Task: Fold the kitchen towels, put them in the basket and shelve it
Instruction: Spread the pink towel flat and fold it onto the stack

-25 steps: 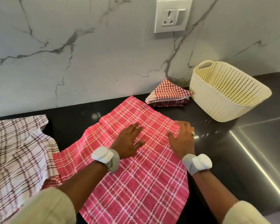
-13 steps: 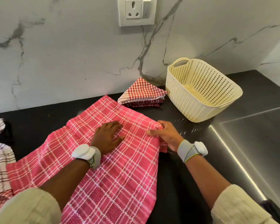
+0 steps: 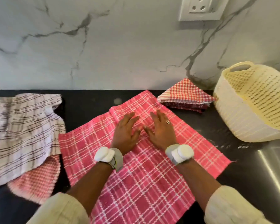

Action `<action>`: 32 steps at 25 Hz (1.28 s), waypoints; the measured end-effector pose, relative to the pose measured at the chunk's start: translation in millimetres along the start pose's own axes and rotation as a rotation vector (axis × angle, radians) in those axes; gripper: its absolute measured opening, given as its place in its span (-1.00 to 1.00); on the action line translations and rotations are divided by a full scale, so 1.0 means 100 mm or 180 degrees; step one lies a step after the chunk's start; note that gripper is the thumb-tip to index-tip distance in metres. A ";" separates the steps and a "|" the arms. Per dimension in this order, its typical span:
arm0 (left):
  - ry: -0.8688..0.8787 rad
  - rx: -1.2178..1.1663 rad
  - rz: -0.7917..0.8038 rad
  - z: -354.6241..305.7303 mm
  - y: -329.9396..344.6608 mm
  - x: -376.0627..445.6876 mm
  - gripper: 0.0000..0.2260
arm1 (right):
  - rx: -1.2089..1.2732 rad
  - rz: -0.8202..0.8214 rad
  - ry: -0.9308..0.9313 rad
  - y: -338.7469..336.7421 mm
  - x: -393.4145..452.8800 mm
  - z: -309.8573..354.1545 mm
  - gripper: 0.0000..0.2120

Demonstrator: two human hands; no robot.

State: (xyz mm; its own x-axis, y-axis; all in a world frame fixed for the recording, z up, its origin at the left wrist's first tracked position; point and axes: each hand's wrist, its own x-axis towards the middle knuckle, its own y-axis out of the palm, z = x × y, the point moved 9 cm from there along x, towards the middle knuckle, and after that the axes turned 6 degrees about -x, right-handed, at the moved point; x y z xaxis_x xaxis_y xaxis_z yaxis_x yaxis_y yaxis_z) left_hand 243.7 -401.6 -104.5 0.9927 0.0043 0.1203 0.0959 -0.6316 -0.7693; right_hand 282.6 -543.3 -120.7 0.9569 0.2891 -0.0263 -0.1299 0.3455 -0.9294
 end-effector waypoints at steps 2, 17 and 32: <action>-0.0217 0.0263 0.0148 0.32 -0.20 -0.29 -0.47 | -0.0487 0.0246 -0.0019 0.33 0.02 0.02 -0.29; -0.0333 0.0844 0.0622 1.44 -0.72 -0.97 -0.25 | -0.0488 0.0144 -0.0054 0.82 -0.70 1.39 -0.38; -0.0636 0.1135 0.0590 1.61 -0.80 -1.19 -0.30 | -0.0586 0.0414 -0.1326 0.97 -0.25 2.11 -0.52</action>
State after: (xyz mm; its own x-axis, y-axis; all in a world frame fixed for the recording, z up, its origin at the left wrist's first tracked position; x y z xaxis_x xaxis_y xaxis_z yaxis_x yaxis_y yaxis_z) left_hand 129.9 -226.8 -158.3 0.9867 0.0881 -0.1368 -0.1007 -0.3292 -0.9389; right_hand 190.9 -329.1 -132.7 0.7452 0.6661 -0.0319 -0.1577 0.1295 -0.9790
